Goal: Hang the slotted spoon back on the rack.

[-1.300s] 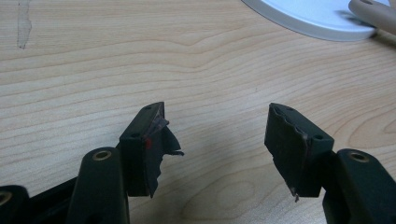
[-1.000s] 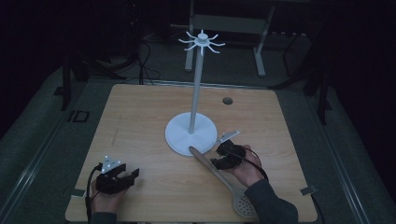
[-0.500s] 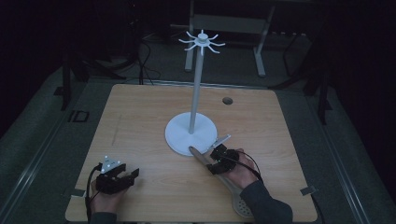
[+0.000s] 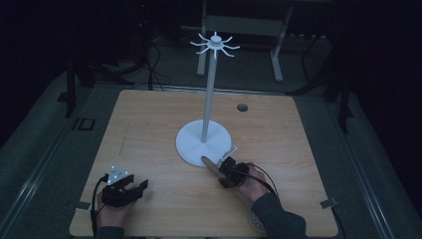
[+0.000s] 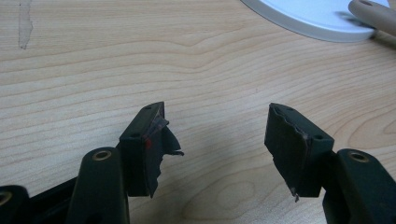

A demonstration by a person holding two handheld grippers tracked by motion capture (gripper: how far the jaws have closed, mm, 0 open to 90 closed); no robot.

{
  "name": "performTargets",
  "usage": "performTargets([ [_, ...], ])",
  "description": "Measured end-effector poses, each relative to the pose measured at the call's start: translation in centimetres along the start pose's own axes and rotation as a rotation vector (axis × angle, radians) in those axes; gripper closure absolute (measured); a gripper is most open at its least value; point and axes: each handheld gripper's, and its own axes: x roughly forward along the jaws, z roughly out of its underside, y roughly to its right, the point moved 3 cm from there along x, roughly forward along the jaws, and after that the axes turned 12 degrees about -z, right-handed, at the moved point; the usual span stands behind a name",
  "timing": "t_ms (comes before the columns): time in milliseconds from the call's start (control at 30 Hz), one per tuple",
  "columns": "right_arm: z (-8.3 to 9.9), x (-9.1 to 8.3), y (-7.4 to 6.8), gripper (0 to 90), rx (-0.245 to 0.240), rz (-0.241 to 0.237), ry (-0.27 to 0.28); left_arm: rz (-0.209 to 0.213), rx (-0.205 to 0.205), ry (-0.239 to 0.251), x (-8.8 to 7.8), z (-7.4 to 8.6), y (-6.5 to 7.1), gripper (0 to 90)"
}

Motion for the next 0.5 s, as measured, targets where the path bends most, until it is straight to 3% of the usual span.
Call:
performTargets([
  [133,-0.07,0.06,-0.05,71.2,0.004,-0.014,0.001,-0.001,0.001,0.000,0.00,0.00,0.01,39.2],
  [500,-0.05,-0.09,0.20,73.3,0.046,-0.032,0.013,0.000,0.000,0.000,0.00,-0.01,-0.02,39.1],
])
